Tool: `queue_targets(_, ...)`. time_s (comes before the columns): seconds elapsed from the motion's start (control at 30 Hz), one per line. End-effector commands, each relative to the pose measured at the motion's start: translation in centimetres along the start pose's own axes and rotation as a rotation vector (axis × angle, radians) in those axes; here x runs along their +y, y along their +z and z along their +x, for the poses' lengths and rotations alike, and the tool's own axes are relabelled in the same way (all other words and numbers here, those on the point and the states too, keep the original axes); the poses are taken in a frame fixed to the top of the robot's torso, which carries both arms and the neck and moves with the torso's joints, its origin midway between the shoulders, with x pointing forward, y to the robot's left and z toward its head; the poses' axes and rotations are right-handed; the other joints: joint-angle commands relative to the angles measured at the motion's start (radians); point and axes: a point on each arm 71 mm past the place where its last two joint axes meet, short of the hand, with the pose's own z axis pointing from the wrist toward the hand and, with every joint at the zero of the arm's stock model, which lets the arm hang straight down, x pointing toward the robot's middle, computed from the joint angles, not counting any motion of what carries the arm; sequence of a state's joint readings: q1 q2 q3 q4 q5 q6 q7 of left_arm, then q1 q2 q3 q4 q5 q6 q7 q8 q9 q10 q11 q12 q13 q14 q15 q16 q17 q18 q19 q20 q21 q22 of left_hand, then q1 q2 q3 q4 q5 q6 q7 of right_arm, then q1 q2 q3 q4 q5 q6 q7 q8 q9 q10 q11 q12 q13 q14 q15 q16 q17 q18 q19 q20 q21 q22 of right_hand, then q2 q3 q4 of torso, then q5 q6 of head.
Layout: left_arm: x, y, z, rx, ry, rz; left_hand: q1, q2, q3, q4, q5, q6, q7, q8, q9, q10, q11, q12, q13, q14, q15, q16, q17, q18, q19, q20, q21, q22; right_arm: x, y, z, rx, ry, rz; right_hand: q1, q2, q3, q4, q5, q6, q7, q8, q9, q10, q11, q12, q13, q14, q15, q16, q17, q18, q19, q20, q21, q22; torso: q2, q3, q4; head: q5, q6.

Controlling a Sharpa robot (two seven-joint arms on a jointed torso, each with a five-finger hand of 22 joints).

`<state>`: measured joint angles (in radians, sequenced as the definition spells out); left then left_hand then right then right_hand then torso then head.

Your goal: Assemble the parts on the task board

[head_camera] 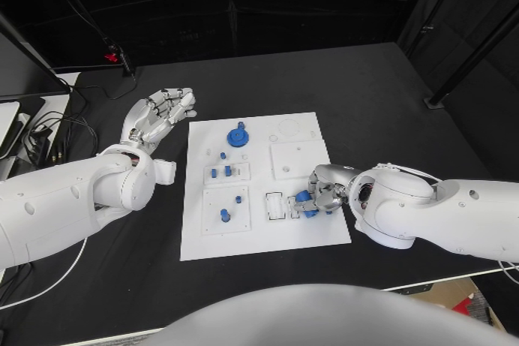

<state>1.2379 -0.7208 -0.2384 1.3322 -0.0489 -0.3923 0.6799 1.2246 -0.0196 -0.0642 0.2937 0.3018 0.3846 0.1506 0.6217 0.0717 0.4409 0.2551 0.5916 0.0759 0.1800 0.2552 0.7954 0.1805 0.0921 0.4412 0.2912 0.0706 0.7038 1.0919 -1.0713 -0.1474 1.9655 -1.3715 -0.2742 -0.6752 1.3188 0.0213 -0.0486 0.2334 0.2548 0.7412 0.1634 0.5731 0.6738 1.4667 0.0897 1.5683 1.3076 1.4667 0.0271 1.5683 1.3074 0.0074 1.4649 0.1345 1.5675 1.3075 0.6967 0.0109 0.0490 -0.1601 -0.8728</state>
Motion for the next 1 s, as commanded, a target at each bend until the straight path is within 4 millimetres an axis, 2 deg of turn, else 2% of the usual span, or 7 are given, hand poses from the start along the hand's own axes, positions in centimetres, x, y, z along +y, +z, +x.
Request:
queue_targets(0.03, -1.0, 0.0, 0.0, 0.007, -0.007, 0.127, 0.000, 0.013, -0.001, -0.001, 0.004, -0.009, 0.142, 0.005, -0.001, -0.006, 0.000, 0.006, -0.002, -0.006, 0.002, 0.005, -0.001, -0.001, 0.004, -0.001, 0.002, -0.002, -0.5, 0.0, 1.0, 0.057, 0.145, 0.020, 0.040, 0.018, 0.037, -0.021, 0.026, 0.029, -0.005, -0.028, -0.499, 0.104, 0.003, 0.003, 0.263, 0.104, 0.005, 0.002, 0.263, -0.007, 0.106, 0.007, 0.003, 0.263, -0.001, -0.0005, -0.0003, 0.000, 0.000)
queue_targets(0.2, -0.9, 0.0, -0.1, 0.005, -0.006, 0.126, 0.000, 0.013, -0.001, -0.001, 0.004, -0.009, 0.142, 0.005, -0.001, -0.006, 0.000, 0.006, -0.002, -0.006, 0.002, 0.005, -0.001, -0.001, 0.004, -0.001, 0.002, -0.002, -1.0, -0.3, 1.1, 0.077, 0.361, 0.040, 0.064, 0.012, 0.063, -0.027, 0.069, 0.086, -0.010, -0.089, -0.532, 0.104, -0.002, 0.003, 0.263, 0.104, 0.001, 0.002, 0.263, -0.007, 0.106, 0.003, 0.003, 0.263, -0.001, -0.0008, -0.0006, -0.001, 0.000)
queue_targets(0.5, -0.8, -0.1, -0.3, 0.002, -0.004, 0.123, 0.000, 0.013, -0.001, -0.001, 0.004, -0.009, 0.142, 0.005, -0.001, -0.006, 0.000, 0.006, -0.002, -0.006, 0.002, 0.005, -0.001, -0.001, 0.004, -0.001, 0.002, -0.002, -1.5, -1.5, 0.8, 0.067, 0.631, 0.052, 0.069, 0.000, 0.081, -0.025, 0.094, 0.157, -0.024, -0.144, -0.557, 0.104, -0.015, 0.003, 0.263, 0.104, -0.010, 0.002, 0.263, -0.007, 0.106, -0.006, 0.003, 0.263, -0.001, -0.0002, -0.0009, 0.007, 0.000)
queue_targets(0.77, -0.7, -0.2, -0.2, 0.002, -0.005, 0.119, 0.000, 0.013, -0.001, -0.001, 0.004, -0.009, 0.142, 0.005, -0.001, -0.006, 0.000, 0.006, -0.002, -0.006, 0.002, 0.005, -0.001, -0.001, 0.004, -0.001, 0.002, -0.002, -1.4, -2.8, 0.1, 0.015, 0.726, 0.008, 0.068, -0.002, 0.088, -0.021, 0.104, 0.180, -0.027, -0.172, -0.567, 0.104, -0.018, 0.003, 0.263, 0.104, -0.015, 0.002, 0.263, -0.007, 0.106, -0.010, 0.003, 0.263, -0.001, -0.0015, 0.0012, 0.012, 0.000)
queue_targets(1.0, -0.7, -0.1, -0.3, -0.001, -0.002, 0.118, 0.001, 0.014, -0.001, -0.001, 0.005, -0.010, 0.142, 0.006, -0.001, -0.006, 0.000, 0.007, -0.002, -0.006, 0.002, 0.006, -0.003, -0.001, 0.004, -0.001, 0.002, -0.003, -0.5, -2.8, -0.5, 0.003, 0.724, -0.030, 0.060, -0.001, 0.086, -0.011, 0.103, 0.200, -0.030, -0.188, -0.572, 0.104, -0.020, 0.003, 0.263, 0.104, -0.016, 0.002, 0.263, -0.007, 0.106, -0.012, 0.003, 0.263, -0.001, -0.0012, 0.0031, 0.012, 0.000)
